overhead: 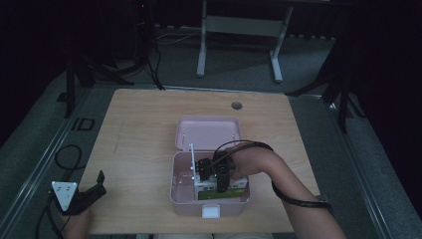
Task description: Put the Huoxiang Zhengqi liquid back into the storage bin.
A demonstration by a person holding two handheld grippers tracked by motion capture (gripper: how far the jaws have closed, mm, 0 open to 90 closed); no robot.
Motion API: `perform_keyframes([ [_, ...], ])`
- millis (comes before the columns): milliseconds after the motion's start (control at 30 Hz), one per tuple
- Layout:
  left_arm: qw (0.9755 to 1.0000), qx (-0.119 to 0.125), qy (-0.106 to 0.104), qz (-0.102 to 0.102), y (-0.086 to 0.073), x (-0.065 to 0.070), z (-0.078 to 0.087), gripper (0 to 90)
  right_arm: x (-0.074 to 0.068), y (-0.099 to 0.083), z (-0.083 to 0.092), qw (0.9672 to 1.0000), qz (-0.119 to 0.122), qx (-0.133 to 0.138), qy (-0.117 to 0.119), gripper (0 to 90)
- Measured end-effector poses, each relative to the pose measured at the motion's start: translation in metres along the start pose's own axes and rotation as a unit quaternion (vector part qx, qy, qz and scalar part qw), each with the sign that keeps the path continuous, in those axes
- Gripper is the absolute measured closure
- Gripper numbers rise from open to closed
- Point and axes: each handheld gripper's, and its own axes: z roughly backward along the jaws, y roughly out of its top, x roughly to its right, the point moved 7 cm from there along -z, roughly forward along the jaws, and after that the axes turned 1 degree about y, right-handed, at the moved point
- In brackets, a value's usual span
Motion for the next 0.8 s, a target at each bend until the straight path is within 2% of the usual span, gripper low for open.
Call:
perform_keyframes([
  [233,1.0000,-0.001,0.000,-0.002,0.000,0.000,0.000,1.6,0.003,0.003,-0.023,1.0000,-0.002,0.003,0.007,62.7],
  [467,1.0000,-0.001,-0.001,-0.002,0.000,0.000,0.000,1.6,0.006,0.004,-0.044,0.9999,-0.007,-0.006,0.010,62.7],
  [800,1.0000,-0.001,0.000,-0.003,0.000,0.000,0.000,1.6,0.005,0.004,-0.062,0.9997,-0.009,-0.005,0.020,62.5],
])
